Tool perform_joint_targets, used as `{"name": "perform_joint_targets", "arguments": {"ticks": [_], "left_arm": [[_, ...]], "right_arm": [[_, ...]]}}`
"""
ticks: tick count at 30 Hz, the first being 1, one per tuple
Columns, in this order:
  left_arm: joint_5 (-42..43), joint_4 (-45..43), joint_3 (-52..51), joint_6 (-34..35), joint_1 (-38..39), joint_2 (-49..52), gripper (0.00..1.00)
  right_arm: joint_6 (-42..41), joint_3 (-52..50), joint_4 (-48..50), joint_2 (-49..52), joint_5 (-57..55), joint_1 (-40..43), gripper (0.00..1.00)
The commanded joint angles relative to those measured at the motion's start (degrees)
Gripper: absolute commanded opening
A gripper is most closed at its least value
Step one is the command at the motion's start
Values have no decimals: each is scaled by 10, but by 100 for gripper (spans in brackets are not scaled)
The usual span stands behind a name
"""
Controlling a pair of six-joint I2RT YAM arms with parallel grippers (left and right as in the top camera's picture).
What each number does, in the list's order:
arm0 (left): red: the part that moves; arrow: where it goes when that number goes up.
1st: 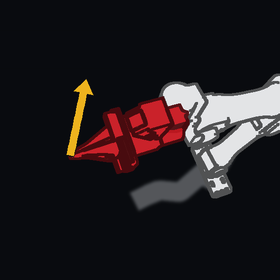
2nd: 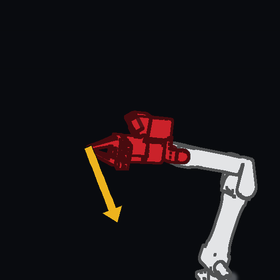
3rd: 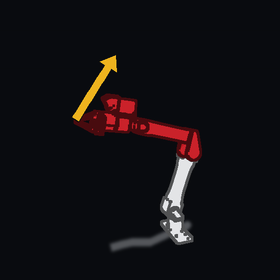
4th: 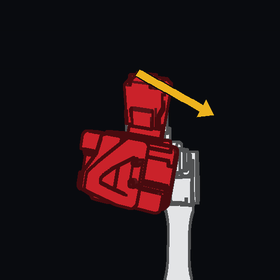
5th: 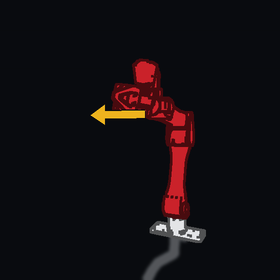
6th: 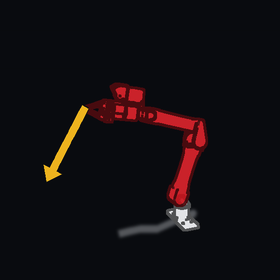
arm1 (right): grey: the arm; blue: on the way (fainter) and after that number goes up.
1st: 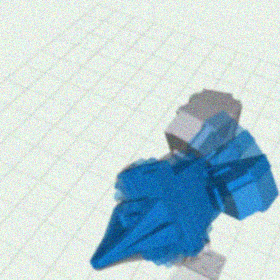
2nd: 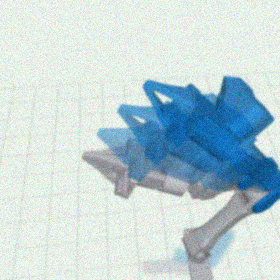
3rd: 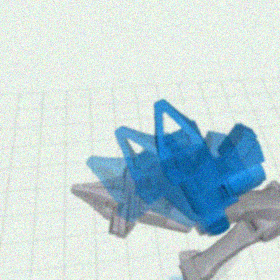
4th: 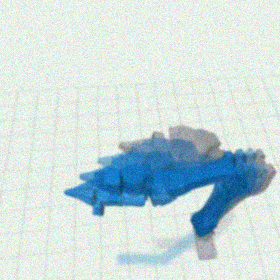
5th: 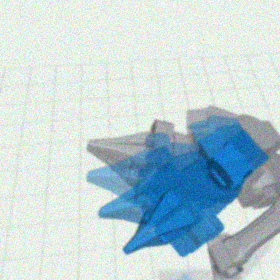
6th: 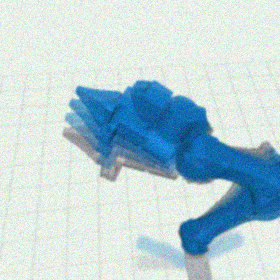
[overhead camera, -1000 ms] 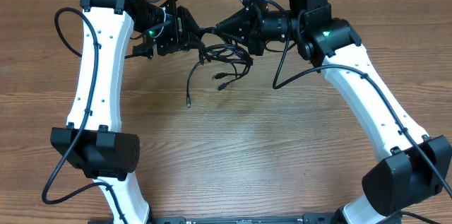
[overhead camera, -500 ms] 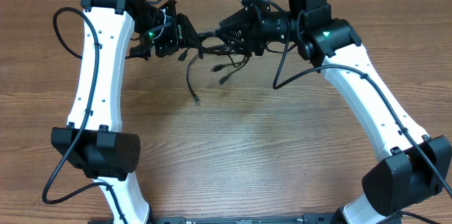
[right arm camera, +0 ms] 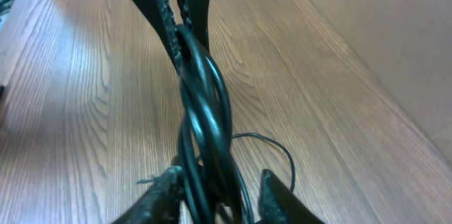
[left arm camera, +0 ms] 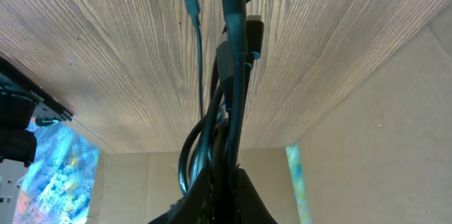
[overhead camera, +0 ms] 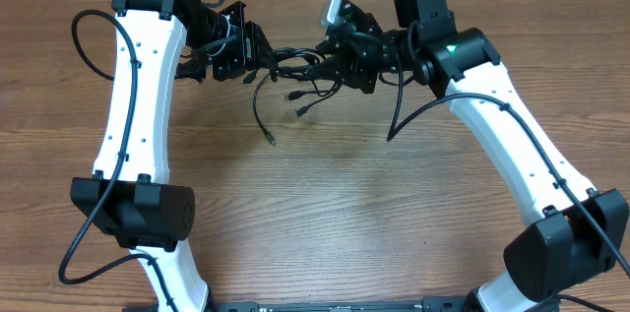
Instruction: Untangle cables
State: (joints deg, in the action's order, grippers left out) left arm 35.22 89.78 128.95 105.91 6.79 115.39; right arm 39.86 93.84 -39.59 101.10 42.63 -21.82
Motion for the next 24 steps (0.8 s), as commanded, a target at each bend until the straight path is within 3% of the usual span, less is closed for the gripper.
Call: {"name": "perform_joint_targets", "arguments": {"ticks": [1,3,11,13,16,24], "left_arm": [[2,2,4,-14,5,-13,5],[2,2,4,-14,8,-13,4],[-9,2,4,-8,9,-13,4],[-12,2,4,-5,9,-13,4],[-12,2,4,-5,9,-13,4],[-31,2,4,9,9,-13,5]], "right_arm": [[24,7,5,-16,-17,-7,28],[24,7,10,-16,-17,-10,34],[24,7,25,-16,-16,-22,34],[24,7,26,-16,-16,-23,27],[22,7,27,-16,-16,-22,4],[-21,7,31,-16,-14,-21,4]]}}
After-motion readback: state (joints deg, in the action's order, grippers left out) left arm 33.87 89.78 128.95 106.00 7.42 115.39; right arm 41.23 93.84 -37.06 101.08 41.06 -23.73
